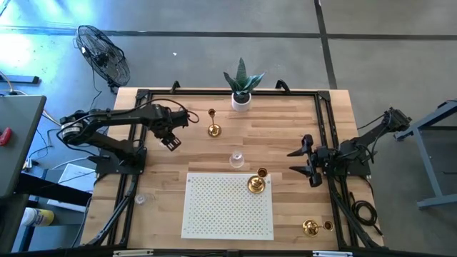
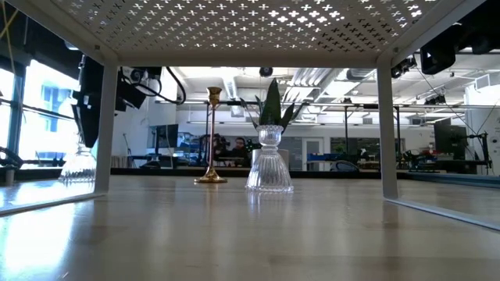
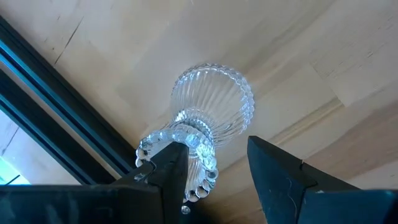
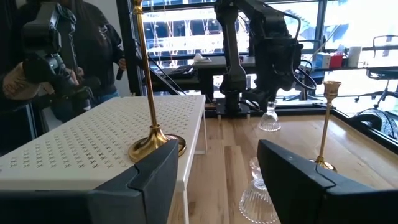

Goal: Pick & Place candle stick holders
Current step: Put the top left glass candle holder on the shelf

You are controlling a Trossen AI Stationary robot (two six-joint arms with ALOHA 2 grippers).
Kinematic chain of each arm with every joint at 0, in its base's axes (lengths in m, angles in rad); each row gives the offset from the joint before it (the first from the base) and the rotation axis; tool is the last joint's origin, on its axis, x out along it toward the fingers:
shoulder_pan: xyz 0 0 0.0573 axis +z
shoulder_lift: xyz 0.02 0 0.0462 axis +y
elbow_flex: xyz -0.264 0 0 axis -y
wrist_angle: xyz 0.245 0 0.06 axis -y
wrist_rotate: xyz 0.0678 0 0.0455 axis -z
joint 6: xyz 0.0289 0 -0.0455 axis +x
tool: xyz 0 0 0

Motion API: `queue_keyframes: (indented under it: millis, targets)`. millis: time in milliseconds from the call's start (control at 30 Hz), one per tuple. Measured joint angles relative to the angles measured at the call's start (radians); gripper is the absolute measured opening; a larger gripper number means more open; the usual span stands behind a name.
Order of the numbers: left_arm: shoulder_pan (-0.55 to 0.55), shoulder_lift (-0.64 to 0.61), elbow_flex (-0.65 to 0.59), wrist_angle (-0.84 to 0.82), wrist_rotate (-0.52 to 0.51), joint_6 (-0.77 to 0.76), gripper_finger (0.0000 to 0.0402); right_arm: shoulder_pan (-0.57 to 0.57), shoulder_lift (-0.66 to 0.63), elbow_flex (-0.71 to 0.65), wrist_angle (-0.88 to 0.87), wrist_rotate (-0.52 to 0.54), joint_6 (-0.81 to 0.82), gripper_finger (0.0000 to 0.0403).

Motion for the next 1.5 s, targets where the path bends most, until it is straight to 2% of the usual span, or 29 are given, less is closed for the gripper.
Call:
queue_keyframes:
  millis: [100,200,300,400,467,800,1000,1200,1500]
  targets:
    - [0.0,0.0,0.0,0.0,-0.001,0.0,0.0156,0.0,0.0,0.0,0.0,-0.007,0.0,0.0211]
    - [0.0,0.0,-0.001,-0.002,-0.006,0.005,0.0136,0.0,0.0,0.0,0.0,-0.007,0.007,0.0213]
    - [0.0,0.0,-0.001,-0.002,-0.021,0.009,0.0096,0.0,0.0,0.0,-0.007,-0.008,0.008,0.0212]
    - [0.0,0.0,-0.001,0.0,-0.041,0.009,0.0039,0.0,0.0,0.0,-0.014,-0.008,0.008,0.0211]
    - [0.0,0.0,-0.001,0.002,-0.046,0.011,0.0022,0.0,0.0,0.0,-0.016,-0.008,0.016,0.0213]
    - [-0.001,0.0,-0.001,-0.008,-0.062,0.03,0.0023,0.0,0.0,0.0,-0.017,-0.008,0.023,0.0213]
    - [-0.014,0.006,0.03,-0.077,-0.071,0.044,0.0023,0.0,0.0,0.0,-0.017,-0.008,0.022,0.0212]
    - [-0.09,0.005,0.161,-0.191,-0.072,0.047,0.0022,0.0,0.0,0.0,-0.016,-0.005,0.022,0.0211]
    - [-0.261,0.002,0.467,-0.446,-0.102,-0.101,0.0022,0.0,0.0,0.0,-0.016,-0.005,0.022,0.0211]
